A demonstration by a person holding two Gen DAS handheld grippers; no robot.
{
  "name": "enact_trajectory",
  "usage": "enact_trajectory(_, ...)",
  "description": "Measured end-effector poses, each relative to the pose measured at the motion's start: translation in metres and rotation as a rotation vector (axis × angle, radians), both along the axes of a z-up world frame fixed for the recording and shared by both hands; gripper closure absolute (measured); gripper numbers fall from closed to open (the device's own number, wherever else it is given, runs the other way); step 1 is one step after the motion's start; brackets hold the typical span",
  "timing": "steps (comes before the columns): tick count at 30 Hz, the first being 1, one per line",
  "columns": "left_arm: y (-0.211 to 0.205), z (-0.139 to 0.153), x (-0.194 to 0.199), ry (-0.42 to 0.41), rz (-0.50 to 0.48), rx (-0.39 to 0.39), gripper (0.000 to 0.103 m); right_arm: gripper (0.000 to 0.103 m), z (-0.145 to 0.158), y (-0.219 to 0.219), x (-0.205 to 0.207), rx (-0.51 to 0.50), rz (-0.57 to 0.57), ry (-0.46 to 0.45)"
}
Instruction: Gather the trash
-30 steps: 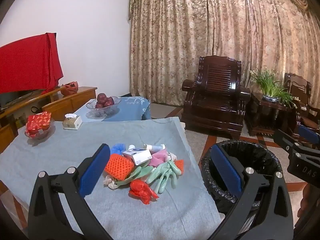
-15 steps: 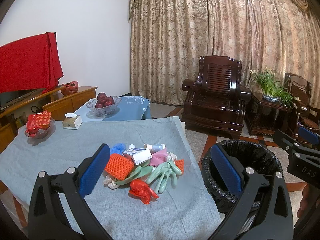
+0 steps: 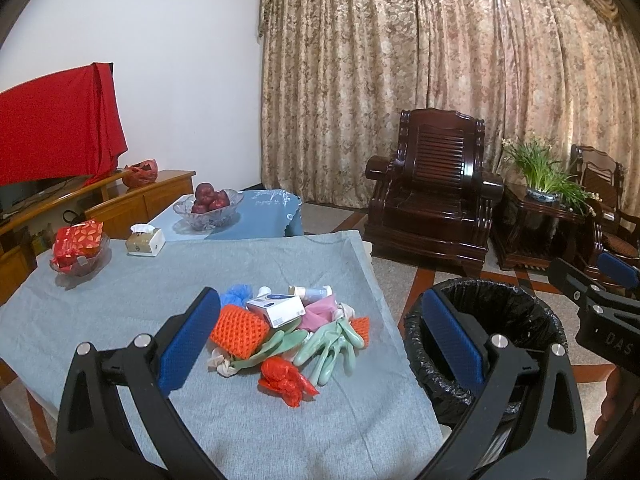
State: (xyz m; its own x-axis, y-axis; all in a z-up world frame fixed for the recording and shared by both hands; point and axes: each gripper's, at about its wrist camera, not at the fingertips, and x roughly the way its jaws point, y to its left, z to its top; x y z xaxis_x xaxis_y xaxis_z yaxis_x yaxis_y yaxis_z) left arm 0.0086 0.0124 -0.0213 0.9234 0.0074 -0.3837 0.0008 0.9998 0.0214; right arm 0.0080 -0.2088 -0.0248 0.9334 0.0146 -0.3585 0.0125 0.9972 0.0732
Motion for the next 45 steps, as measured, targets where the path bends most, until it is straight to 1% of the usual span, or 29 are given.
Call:
enact_trajectory(7, 0.007, -0.013, 0.0, 0.004, 0.0, 0.0, 0.005, 0.006, 0.0, 0.0, 0.0, 0.001, 0.0, 0.002)
enact_trajectory(8, 0.002, -0.003, 0.006, 0.001, 0.002, 0.001, 0.005, 0.006, -0.002, -0.002, 0.001, 0.002, 0.0, 0.003)
enact_trajectory(9, 0.0, 0.0, 0.006, 0.002, 0.0, 0.0, 0.005, 0.006, -0.005, -0.005, 0.001, 0.003, 0.001, 0.004)
enact_trajectory(11, 0.002, -0.003, 0.007, 0.004, 0.0, 0.0, 0.005, 0.006, -0.008, -0.005, 0.002, 0.003, 0.001, 0.004)
enact_trajectory(13, 0.004, -0.007, 0.008, 0.004, 0.0, 0.001, 0.005, 0.006, -0.02, -0.004, 0.003, 0.002, 0.002, 0.005)
enact_trajectory(16, 0.007, -0.012, 0.008, 0.004, 0.0, 0.002, 0.005, 0.006, -0.016, -0.003, 0.003, 0.003, 0.001, 0.005)
enact_trajectory(17, 0.008, -0.014, 0.008, 0.004, 0.0, 0.002, 0.005, 0.006, -0.019, -0.004, 0.003, 0.003, 0.001, 0.006)
enact_trajectory(18, -0.002, -0.001, 0.002, 0.006, 0.004, 0.001, 0.005, 0.006, -0.018, -0.004, 0.003, 0.004, 0.001, 0.007)
enact_trajectory(25, -0.003, -0.002, 0.002, 0.008, 0.005, 0.001, 0.005, 0.006, -0.021, -0.005, 0.003, 0.003, 0.002, 0.006)
enact_trajectory(29, -0.001, -0.007, 0.002, 0.01, 0.006, 0.002, 0.005, 0.006, -0.018, -0.004, 0.003, 0.004, 0.0, 0.008)
enact_trajectory(41, -0.002, -0.005, 0.002, 0.012, 0.005, 0.001, 0.005, 0.006, -0.018, -0.004, 0.004, 0.004, 0.001, 0.01)
enact_trajectory(43, -0.001, -0.011, 0.003, 0.014, 0.006, 0.0, 0.005, 0.006, -0.02, -0.004, 0.004, 0.003, 0.0, 0.01)
enact_trajectory(45, -0.001, -0.011, 0.004, 0.015, 0.006, -0.001, 0.005, 0.006, -0.019, -0.004, 0.004, 0.005, 0.002, 0.01)
